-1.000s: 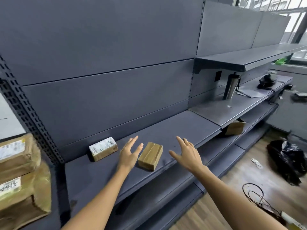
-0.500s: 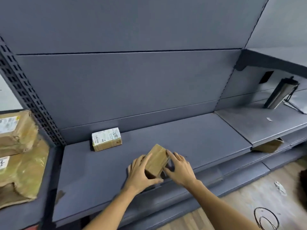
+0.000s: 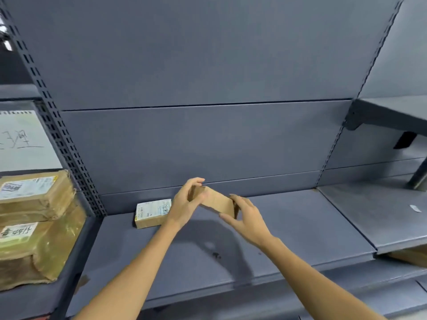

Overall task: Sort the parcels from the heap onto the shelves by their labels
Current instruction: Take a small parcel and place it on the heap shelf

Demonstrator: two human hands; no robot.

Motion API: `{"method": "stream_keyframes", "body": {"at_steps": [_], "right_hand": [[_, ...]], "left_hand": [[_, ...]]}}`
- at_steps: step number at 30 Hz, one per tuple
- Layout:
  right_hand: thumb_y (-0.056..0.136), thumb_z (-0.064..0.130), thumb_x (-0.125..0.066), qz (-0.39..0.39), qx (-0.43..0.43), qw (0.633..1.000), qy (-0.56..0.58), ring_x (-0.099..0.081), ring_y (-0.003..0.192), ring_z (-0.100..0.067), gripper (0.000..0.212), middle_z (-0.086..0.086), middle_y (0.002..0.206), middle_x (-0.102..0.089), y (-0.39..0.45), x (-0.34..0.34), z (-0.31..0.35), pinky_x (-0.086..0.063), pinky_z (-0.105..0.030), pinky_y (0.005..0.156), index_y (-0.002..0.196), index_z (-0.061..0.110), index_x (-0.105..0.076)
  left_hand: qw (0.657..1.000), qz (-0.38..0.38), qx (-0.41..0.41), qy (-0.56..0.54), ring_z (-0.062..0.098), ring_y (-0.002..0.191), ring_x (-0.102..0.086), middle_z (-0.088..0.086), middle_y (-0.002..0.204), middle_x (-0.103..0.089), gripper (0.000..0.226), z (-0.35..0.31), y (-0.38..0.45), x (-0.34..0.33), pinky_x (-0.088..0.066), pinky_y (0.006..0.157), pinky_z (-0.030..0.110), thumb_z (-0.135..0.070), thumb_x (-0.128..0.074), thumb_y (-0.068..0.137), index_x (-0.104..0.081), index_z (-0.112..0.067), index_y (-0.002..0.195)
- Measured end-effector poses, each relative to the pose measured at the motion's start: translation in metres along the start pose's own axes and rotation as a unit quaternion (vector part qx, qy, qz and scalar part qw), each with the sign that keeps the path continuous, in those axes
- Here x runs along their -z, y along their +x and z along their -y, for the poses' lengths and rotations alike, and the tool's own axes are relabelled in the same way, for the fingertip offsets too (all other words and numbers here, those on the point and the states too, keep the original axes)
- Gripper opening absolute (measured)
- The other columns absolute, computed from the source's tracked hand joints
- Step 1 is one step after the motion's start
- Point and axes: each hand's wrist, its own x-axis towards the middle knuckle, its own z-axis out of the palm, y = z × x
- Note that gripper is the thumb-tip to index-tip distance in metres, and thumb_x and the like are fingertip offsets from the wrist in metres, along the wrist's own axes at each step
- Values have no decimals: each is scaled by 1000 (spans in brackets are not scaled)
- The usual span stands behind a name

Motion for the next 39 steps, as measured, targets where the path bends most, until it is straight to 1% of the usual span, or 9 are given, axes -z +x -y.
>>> {"method": "stream_keyframes", "body": {"at_steps": [3, 6, 12, 16, 23, 29, 31, 35, 39], "right_hand": [[87, 51, -70, -48, 5, 995, 85, -57, 89, -13, 39, 10, 93, -62, 22, 21, 27, -49, -29, 78, 113, 22, -60], [80, 63, -61, -61, 21, 983, 172, -55, 79, -8, 50, 4, 92, -64, 40, 40, 55, -50, -28, 76, 106, 20, -61], [101, 39, -57, -37, 1, 934, 354, -70, 105, -21, 36, -7, 111, -74, 62, 61, 96, -58, -41, 93, 110, 5, -63], [103, 36, -50, -28, -34, 896, 441, -71, 94, -15, 37, -8, 108, -75, 60, 64, 110, -58, -30, 84, 109, 2, -63], [104, 32, -49, -5, -55, 849, 525, -73, 102, -29, 32, -14, 114, -74, 53, 52, 113, -58, -49, 92, 112, 2, -56], [96, 10, -65, -40, -31, 847, 529, -75, 93, -27, 26, -10, 109, -76, 56, 60, 116, -61, -44, 83, 118, 3, -52], [95, 8, -66, -92, -35, 851, 517, -74, 83, -19, 23, -6, 98, -77, 62, 68, 117, -58, -43, 82, 113, 5, -52], [96, 12, -65, -146, -22, 865, 480, -69, 72, -12, 15, -1, 86, -75, 76, 95, 115, -55, -35, 73, 108, 9, -58], [93, 14, -69, -72, 23, 927, 366, -70, 77, -9, 16, -4, 95, -75, 84, 114, 119, -56, -24, 66, 110, 13, -70]], "left_hand": [[999, -1, -22, -41, -6, 116, -54, -25, 122, -62, 47, -51, 26, 16, -38, 93, 13, -61, -49, 87, -59, -36, 126], [995, -29, -65, -76, -9, 123, -50, -19, 135, -56, 43, -95, 43, 28, -36, 95, 6, -51, -39, 95, -54, -36, 132], [988, -26, -89, -125, 14, 110, -64, -2, 125, -69, 30, -142, 64, 47, -51, 86, 30, -36, -42, 106, -59, -33, 131], [989, -34, -80, -115, 17, 100, -66, 3, 115, -71, 26, -147, 66, 50, -53, 76, 35, -31, -41, 108, -62, -27, 122], [988, -72, -83, -107, 8, 89, -68, -1, 107, -72, 22, -144, 59, 46, -53, 68, 29, -29, -43, 107, -61, -22, 119], [951, -123, -62, -275, 16, 88, -65, 2, 99, -70, 6, -131, 56, 46, -55, 62, 31, -21, -57, 98, -58, -18, 103], [944, -121, -39, -306, 19, 87, -66, 5, 96, -69, 20, -125, 55, 52, -59, 66, 39, -26, -57, 85, -56, -18, 104], [953, 5, 60, -295, 37, 89, -65, 26, 99, -62, 63, -116, 44, 64, -59, 81, 56, -59, -55, 90, -52, -13, 132], [954, 169, 139, -204, 43, 107, -67, 27, 119, -68, 83, -108, 37, 60, -57, 84, 50, -81, -30, 87, -54, -18, 135]]}}
